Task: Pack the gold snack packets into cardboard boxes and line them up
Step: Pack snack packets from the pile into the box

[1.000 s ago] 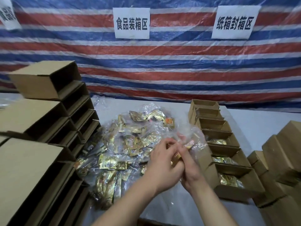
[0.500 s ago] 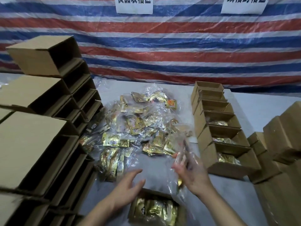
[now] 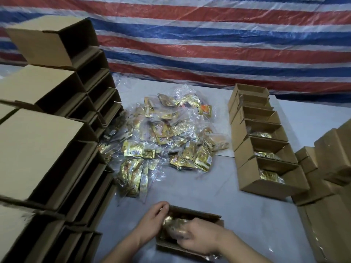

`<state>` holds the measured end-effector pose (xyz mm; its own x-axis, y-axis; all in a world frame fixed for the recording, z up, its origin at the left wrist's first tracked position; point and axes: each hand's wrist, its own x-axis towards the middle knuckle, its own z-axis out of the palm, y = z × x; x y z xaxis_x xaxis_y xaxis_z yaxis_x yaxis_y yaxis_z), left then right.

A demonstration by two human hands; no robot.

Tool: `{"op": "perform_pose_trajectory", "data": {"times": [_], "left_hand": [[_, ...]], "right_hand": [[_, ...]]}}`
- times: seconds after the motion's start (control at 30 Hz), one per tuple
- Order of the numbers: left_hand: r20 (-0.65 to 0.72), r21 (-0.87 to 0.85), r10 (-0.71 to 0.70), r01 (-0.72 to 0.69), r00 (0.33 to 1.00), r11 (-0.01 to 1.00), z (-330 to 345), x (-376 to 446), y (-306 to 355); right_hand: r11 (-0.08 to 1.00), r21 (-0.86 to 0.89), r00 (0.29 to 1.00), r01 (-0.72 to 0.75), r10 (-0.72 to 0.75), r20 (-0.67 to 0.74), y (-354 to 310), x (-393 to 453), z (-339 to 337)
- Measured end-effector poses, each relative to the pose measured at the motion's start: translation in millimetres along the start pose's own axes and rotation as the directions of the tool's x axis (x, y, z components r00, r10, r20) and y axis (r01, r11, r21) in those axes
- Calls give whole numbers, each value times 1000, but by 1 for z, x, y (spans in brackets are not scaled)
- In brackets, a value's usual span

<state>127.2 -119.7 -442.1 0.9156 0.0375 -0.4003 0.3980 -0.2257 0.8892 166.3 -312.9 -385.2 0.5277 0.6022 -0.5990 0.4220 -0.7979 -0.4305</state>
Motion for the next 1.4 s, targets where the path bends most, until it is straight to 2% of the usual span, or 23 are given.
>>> {"op": "perform_pose_trajectory", "data": {"times": [0.1,0.2,0.3,0.37,0.43,0.5,0.53,0.63,0.7,0.77,0.83,0.93,1.03,1.1,1.17,1.2,1.27,1.3,1.33,1.4], "left_hand": [[-16,10,0,1,1000,1000,4,0,-2],[-29,61,21,-20,999,998,5,-1,0],[-15,90,37,-35,999,995,3,0,3],[-25,104,43,-40,999,994,1,0,3],[-18,105,64,-62,998,993,1,2,2],[-8,98,68,-66,998,993,0,4,-1],[-8,87,64,-63,998,994,-1,4,-3],[-13,60,54,-53,998,997,0,6,-6],[-41,48,52,-50,998,998,1,7,-6],[-75,70,57,-52,996,996,3,5,-6],[-66,59,59,-55,996,997,5,3,-9],[-62,62,46,-42,997,997,7,2,-9],[-68,69,11,-6,998,998,8,5,-3],[-85,63,-25,31,996,998,10,9,1],[-109,65,-46,53,993,996,15,8,2],[-121,85,-43,54,992,995,19,6,2],[-140,131,-31,50,990,990,30,3,1],[-148,144,-28,49,989,988,37,2,2],[-151,151,-18,41,988,988,45,2,3],[-131,162,10,11,991,987,64,3,9]], "right_hand": [[985,-170,999,-18,23,33,-3,30,17],[925,-374,996,-62,78,29,-3,55,39],[906,-410,993,-104,121,16,-2,62,45],[949,-288,990,-130,140,16,-2,58,43],[989,-23,989,-143,144,18,0,49,38],[961,249,992,-123,122,17,2,37,28],[945,311,994,-106,106,15,4,30,24],[961,275,992,-9,43,-117,12,15,19],[968,247,988,-36,71,-137,9,13,18],[971,198,991,-131,126,40,4,20,24],[947,183,950,-264,223,220,0,30,33],[885,261,912,-386,324,250,-2,40,35],[892,251,914,-376,313,257,-5,36,25],[934,226,957,-277,248,149,-5,24,20],[964,207,968,-169,202,-151,-3,4,16],[975,176,922,-137,190,-337,1,-9,16],[990,68,733,-126,139,-666,14,-32,20],[982,42,661,-184,155,-734,22,-41,23],[956,94,657,-276,260,-707,29,-49,25],[854,340,657,-394,521,-545,45,-59,33]]}}
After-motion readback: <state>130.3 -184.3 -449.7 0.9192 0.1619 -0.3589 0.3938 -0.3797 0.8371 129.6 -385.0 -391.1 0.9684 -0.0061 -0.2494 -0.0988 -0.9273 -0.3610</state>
